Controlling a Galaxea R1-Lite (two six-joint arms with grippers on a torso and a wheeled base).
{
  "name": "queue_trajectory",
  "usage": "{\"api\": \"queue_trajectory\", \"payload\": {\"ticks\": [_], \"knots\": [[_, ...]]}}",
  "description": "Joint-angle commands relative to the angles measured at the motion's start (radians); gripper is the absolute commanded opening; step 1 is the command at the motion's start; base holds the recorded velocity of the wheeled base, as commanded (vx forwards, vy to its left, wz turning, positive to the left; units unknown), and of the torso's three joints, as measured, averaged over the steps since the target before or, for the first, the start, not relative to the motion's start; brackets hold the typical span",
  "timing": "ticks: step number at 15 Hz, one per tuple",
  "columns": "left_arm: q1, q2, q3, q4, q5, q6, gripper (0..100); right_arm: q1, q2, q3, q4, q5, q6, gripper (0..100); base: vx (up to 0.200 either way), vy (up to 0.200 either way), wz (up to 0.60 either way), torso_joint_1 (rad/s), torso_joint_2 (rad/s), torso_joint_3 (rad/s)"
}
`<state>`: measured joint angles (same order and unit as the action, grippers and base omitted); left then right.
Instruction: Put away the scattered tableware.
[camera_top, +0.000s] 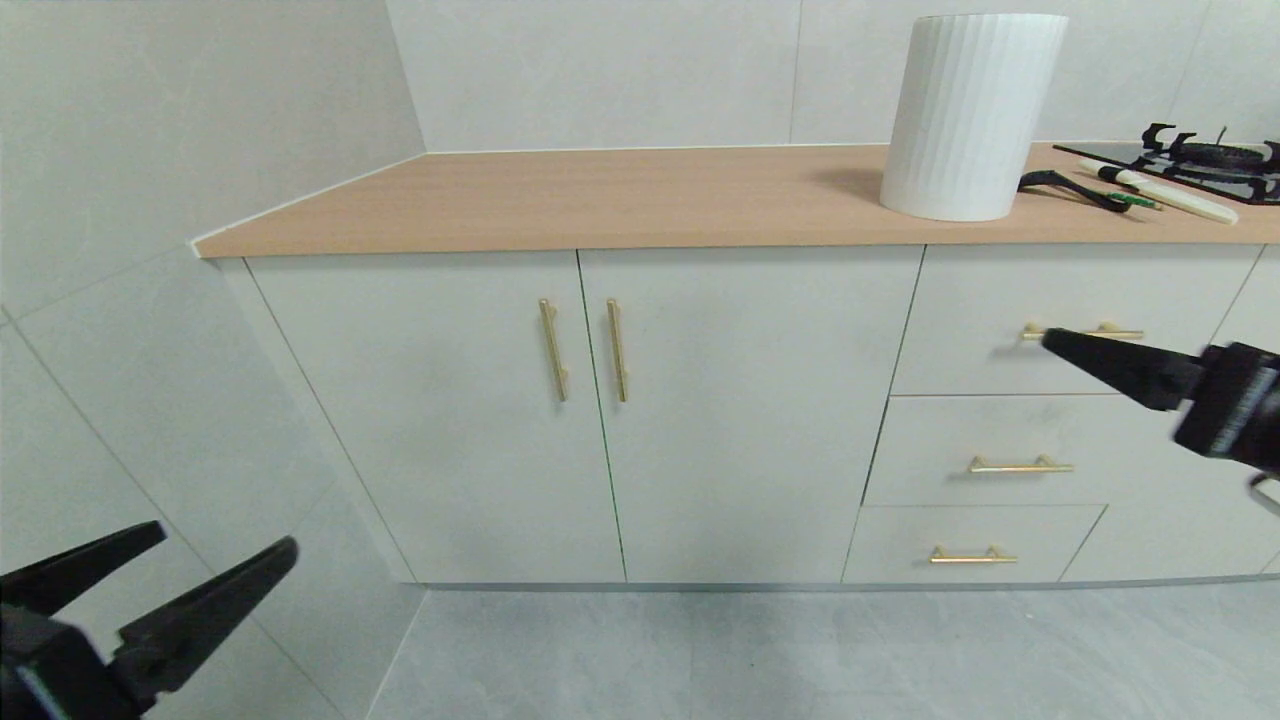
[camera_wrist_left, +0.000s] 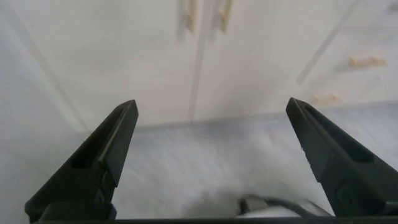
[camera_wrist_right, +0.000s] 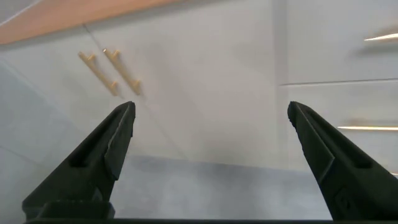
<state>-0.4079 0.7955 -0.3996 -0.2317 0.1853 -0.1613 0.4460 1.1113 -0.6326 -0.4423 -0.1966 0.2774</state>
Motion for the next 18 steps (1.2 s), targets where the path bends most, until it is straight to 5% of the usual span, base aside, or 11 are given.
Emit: {"api": "queue_trajectory", "payload": {"ticks": [1,4,7,12,14,18], "knots": [[0.07,-0.283,0.048,0.061,-0.003,0.031,100,-0.089,-0.515,0.074,0.309,-0.04,-0.084,100,0.0,0.0,0.0,0.0,0.0,0.0],[0.147,-0.476,0.041,0.221,-0.012,0.032,100,-0.196,-0.811,0.06,0.518,-0.041,-0.222,100,0.0,0.0,0.0,0.0,0.0,0.0],[0.233,-0.665,0.038,0.341,-0.049,0.109,100,-0.32,-1.007,0.045,0.692,-0.04,-0.308,100,0.0,0.0,0.0,0.0,0.0,0.0],[0.342,-0.705,0.057,0.339,-0.055,0.128,100,-0.34,-1.015,0.1,0.706,-0.208,-0.276,100,0.0,0.0,0.0,0.0,0.0,0.0],[0.405,-0.792,0.087,0.354,-0.11,0.147,100,-0.424,-1.071,0.168,0.717,-0.17,-0.248,100,0.0,0.0,0.0,0.0,0.0,0.0],[0.408,-0.796,0.197,0.347,-0.11,0.144,100,-0.444,-1.111,0.367,0.625,-0.121,-0.251,100,0.0,0.0,0.0,0.0,0.0,0.0]]}}
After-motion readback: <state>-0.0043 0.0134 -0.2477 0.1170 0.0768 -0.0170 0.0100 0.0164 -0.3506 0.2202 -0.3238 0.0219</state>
